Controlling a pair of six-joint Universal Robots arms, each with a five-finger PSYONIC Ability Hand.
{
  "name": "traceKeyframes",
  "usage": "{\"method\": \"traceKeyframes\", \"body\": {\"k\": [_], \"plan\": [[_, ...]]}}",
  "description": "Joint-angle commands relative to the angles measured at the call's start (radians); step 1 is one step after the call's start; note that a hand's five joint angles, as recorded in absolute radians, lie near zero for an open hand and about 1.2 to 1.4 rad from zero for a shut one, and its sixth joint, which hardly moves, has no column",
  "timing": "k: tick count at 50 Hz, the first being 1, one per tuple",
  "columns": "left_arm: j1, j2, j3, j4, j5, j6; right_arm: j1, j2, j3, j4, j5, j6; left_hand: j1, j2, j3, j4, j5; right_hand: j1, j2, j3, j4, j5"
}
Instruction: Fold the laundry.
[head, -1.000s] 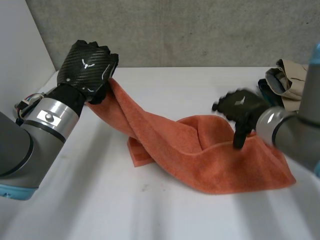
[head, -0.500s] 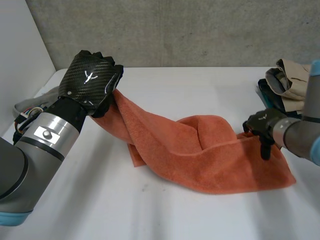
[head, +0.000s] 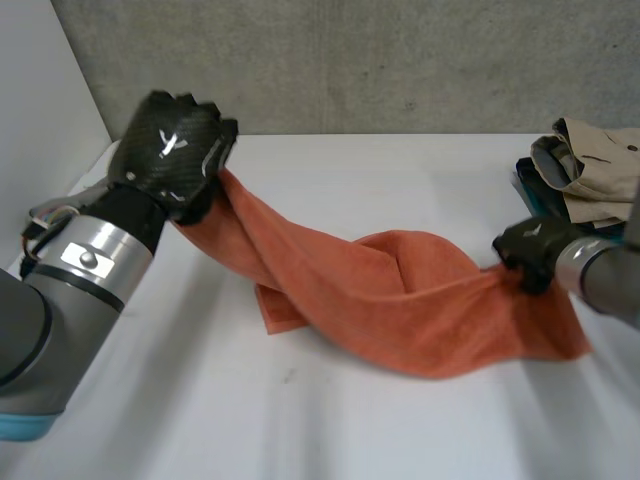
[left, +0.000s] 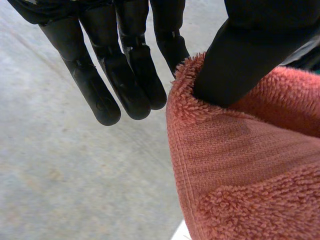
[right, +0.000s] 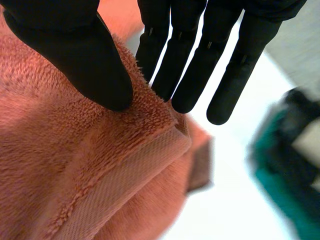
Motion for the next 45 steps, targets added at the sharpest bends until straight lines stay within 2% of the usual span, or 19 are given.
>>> {"method": "traceKeyframes", "body": {"k": [1, 7, 14, 18, 21, 28, 33, 37, 38, 41, 42, 45], "plan": [[0.048, 0.095, 0.09, -0.041, -0.054, -0.001, -0.035, -0.343, -0.032, 0.125, -0.007, -0.018, 0.263, 0.199, 0.203, 0.195, 0.246, 0.316, 0.225, 0.212, 0.204, 0.263], [0.114, 0.144, 0.204, -0.185, -0.053, -0.007, -0.082, -0.526, -0.14, 0.295, -0.018, -0.064, 0.263, 0.199, 0.203, 0.195, 0.246, 0.316, 0.225, 0.212, 0.204, 0.263], [0.158, 0.143, 0.261, -0.309, -0.048, -0.004, -0.113, -0.583, -0.17, 0.369, -0.027, -0.159, 0.263, 0.199, 0.203, 0.195, 0.246, 0.316, 0.225, 0.212, 0.204, 0.263], [0.174, 0.095, 0.267, -0.374, -0.023, -0.003, -0.113, -0.546, -0.147, 0.391, -0.025, -0.195, 0.263, 0.199, 0.203, 0.195, 0.246, 0.316, 0.225, 0.212, 0.204, 0.263], [0.183, -0.017, 0.28, -0.414, 0.006, 0.003, -0.112, -0.45, -0.144, 0.395, -0.016, -0.215, 0.263, 0.199, 0.203, 0.195, 0.246, 0.316, 0.225, 0.212, 0.204, 0.263], [0.197, -0.287, 0.405, -0.449, 0.006, 0.008, -0.066, -0.227, -0.211, 0.345, -0.009, -0.209, 0.263, 0.199, 0.203, 0.195, 0.246, 0.316, 0.225, 0.212, 0.204, 0.263], [0.175, -0.442, 0.592, -0.438, 0.0, 0.034, -0.001, -0.095, -0.317, 0.156, 0.053, -0.153, 0.263, 0.199, 0.203, 0.195, 0.246, 0.316, 0.225, 0.212, 0.204, 0.263], [0.152, -0.529, 0.822, -0.374, -0.014, 0.066, 0.037, -0.036, -0.403, -0.11, 0.12, -0.089, 0.263, 0.199, 0.203, 0.195, 0.246, 0.316, 0.225, 0.212, 0.204, 0.263], [0.145, -0.551, 0.906, -0.309, -0.035, 0.066, 0.046, -0.023, -0.43, -0.245, 0.148, -0.072, 0.263, 0.199, 0.203, 0.195, 0.246, 0.316, 0.225, 0.212, 0.204, 0.263], [0.14, -0.558, 0.987, -0.163, -0.082, 0.063, 0.057, -0.025, -0.441, -0.452, 0.186, -0.046, 0.263, 0.199, 0.203, 0.195, 0.246, 0.316, 0.225, 0.212, 0.204, 0.263], [0.14, -0.557, 1.006, -0.057, -0.111, 0.063, 0.06, -0.032, -0.441, -0.579, 0.206, -0.032, 0.263, 0.199, 0.203, 0.195, 0.246, 0.316, 0.225, 0.212, 0.204, 0.263], [0.142, -0.546, 1.003, 0.077, -0.128, 0.06, 0.062, -0.051, -0.43, -0.726, 0.217, -0.026, 0.263, 0.199, 0.203, 0.195, 0.246, 0.316, 0.225, 0.212, 0.204, 0.263]]}}
